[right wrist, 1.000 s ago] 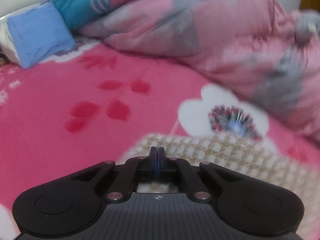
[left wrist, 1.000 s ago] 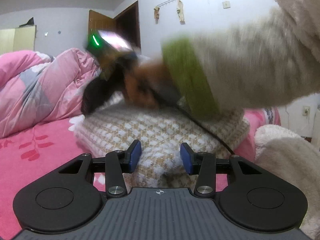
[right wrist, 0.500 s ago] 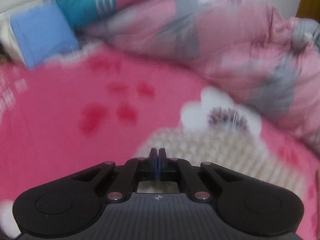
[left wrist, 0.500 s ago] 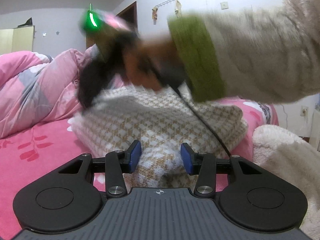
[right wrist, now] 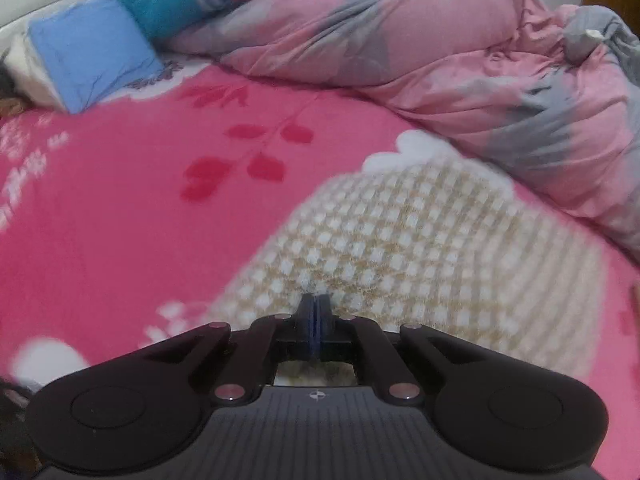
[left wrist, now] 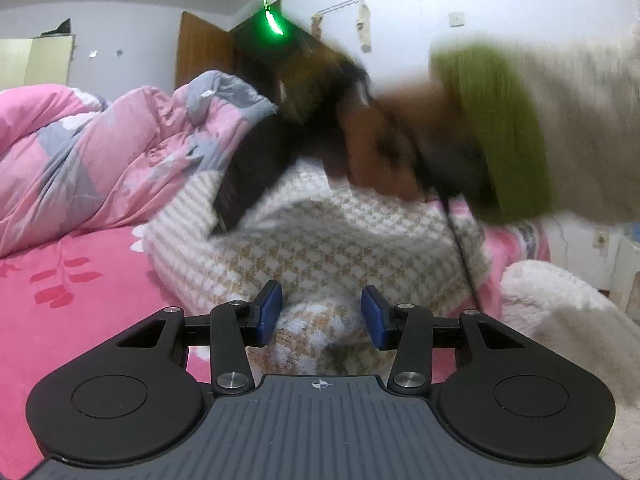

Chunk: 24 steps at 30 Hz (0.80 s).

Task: Fold clothes

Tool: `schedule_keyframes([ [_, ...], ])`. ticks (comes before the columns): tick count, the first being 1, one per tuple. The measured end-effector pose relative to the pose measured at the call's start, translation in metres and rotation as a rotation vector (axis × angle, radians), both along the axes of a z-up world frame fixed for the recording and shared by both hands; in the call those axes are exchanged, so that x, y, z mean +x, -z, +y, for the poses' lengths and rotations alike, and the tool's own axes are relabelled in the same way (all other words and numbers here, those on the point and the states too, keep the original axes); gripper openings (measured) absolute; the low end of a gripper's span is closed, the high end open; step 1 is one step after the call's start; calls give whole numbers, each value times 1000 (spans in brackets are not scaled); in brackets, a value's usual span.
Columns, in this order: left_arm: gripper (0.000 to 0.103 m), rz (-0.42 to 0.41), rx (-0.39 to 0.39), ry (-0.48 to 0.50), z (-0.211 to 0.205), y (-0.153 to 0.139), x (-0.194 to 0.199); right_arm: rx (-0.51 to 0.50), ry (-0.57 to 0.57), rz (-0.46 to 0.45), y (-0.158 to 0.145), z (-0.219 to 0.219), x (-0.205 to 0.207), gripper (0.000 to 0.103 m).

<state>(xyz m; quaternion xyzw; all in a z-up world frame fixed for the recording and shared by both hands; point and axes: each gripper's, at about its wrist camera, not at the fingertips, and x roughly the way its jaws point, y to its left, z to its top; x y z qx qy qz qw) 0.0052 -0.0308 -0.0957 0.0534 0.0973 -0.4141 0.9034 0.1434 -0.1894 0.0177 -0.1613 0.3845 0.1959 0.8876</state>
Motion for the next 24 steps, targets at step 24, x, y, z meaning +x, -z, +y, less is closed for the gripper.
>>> schedule_keyframes([
  [24,46,141,8,-26,15,-4,-5,82,-12,118,-2,-16,-80,0],
])
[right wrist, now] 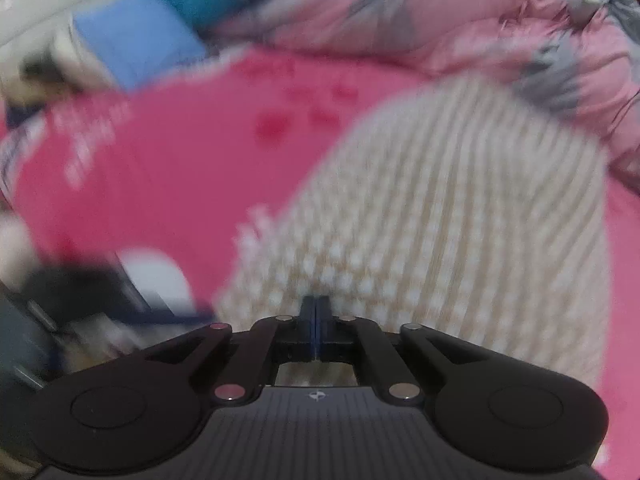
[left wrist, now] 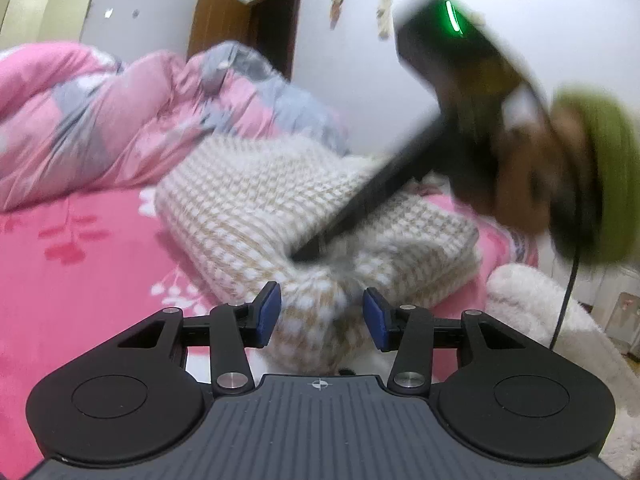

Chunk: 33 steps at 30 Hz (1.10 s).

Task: Fold clothes

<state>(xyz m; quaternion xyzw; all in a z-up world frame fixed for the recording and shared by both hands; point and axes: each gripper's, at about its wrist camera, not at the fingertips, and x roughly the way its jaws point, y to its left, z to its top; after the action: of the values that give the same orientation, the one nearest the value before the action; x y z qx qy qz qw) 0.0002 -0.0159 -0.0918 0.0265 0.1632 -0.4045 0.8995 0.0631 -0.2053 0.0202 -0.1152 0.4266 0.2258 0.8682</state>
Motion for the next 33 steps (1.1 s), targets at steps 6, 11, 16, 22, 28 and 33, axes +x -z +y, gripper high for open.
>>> schedule_keyframes([
  [6,49,-12,70,-60,3,1,-14,124,74,19,-10,-20,-10,0],
  [11,50,-25,91,-126,-10,5,-16,154,82,-22,-16,-21,-28,0],
  [16,50,-42,65,-157,-11,0,-18,200,65,-40,-18,-18,-36,0],
  [22,56,12,87,-211,-4,11,-7,190,36,-4,15,-9,-31,0],
  [28,61,2,88,-207,1,7,-7,227,55,-23,-6,-16,-46,0],
  [33,61,20,120,-219,-4,11,-5,240,55,-54,29,-19,-50,0],
])
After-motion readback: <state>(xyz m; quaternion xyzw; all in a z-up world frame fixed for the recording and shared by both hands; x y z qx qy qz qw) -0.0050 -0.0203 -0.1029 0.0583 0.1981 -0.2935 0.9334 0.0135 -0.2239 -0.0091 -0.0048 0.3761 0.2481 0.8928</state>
